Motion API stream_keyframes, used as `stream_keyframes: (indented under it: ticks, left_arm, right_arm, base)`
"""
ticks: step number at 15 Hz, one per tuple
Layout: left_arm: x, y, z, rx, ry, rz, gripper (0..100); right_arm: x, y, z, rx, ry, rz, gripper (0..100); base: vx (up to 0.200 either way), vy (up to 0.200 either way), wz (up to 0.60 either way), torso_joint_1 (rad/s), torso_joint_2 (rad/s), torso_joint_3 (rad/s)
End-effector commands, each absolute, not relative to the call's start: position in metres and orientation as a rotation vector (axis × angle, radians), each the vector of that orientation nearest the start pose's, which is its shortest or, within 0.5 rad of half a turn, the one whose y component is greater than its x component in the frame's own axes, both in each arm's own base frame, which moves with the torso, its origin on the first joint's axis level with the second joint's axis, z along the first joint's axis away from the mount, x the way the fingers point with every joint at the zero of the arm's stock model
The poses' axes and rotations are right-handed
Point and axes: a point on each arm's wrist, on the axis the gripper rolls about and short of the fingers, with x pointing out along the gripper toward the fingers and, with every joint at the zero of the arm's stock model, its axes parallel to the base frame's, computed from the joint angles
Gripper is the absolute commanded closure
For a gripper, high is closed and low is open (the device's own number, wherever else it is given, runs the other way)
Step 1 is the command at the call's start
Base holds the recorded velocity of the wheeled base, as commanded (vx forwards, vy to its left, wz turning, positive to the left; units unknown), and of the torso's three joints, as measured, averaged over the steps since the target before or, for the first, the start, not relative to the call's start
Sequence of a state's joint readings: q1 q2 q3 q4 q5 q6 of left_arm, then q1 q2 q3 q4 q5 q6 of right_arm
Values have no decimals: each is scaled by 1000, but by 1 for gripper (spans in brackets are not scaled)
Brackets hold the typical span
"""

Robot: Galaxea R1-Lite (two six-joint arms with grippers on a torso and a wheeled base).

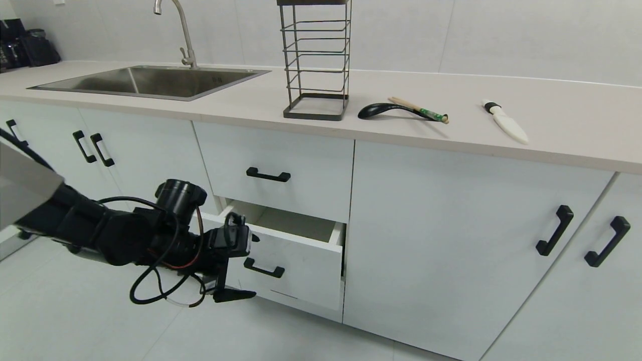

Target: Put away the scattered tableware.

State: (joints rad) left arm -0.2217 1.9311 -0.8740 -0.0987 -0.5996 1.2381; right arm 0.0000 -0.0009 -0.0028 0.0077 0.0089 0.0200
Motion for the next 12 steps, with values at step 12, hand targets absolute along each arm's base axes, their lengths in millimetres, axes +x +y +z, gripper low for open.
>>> stream_keyframes:
  ticks: [12]
  left_arm:
    - [382, -33, 51, 764, 301, -1155, 0]
  right_arm:
    - [-23, 0, 76, 20, 5, 9, 100]
  base:
    - [0, 0, 0, 0, 0, 0]
